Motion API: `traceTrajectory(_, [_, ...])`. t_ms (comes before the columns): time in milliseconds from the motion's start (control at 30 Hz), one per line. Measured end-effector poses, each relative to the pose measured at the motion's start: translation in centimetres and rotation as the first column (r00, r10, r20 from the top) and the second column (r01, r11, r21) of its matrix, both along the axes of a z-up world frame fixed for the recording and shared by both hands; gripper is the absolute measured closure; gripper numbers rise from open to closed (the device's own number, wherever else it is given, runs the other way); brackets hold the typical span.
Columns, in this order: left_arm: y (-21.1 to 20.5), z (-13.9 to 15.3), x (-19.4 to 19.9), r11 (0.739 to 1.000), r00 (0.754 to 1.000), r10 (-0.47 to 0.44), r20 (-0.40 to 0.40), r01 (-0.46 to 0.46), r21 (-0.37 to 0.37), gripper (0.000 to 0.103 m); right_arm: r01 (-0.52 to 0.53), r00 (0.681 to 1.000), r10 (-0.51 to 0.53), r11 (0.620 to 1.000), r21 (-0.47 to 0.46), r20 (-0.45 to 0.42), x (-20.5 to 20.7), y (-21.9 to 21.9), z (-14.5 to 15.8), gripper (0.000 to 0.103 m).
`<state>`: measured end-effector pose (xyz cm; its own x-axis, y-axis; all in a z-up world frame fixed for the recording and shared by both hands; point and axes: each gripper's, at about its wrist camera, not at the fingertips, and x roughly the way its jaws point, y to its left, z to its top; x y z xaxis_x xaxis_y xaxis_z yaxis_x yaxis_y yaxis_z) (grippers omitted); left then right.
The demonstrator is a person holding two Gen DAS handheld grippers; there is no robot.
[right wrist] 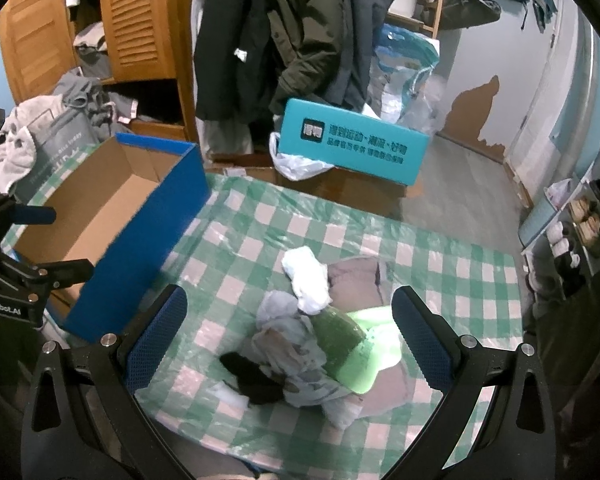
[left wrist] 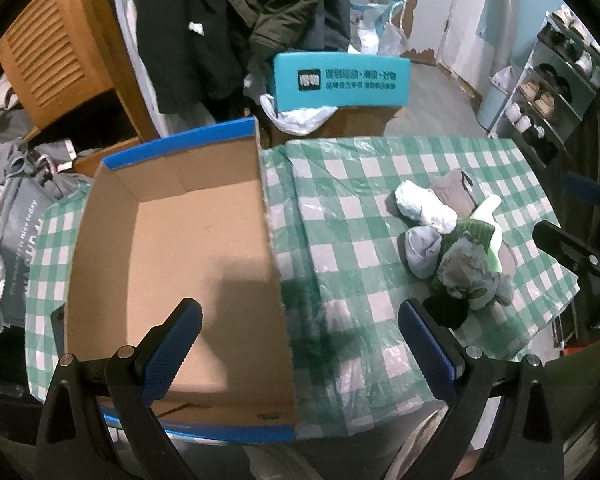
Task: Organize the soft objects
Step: 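Move the right tool down to the grey patterned cloth and grasp it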
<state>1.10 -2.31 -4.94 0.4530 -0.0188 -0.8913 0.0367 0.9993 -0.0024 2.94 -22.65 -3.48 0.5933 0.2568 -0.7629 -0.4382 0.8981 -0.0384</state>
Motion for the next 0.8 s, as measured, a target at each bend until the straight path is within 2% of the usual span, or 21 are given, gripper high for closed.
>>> traceTrajectory(400, [-3.0,-2.3,1.4,0.999,0.997,-0.047,-0.062,0.047,-0.007,0.003,0.026,0.996,-0.028,0.999,-0.026,-0.08,1.1,-2.1,-2.3,0.002])
traceTrajectory(800, [-5.4,-5.5,2.8,0.997,0.988,-0.07,-0.14,0.071,-0.001,0.003,0.02,0.982,-0.029,0.998,-0.054,-0.185,2.1,-3.3,-6.4,0.002])
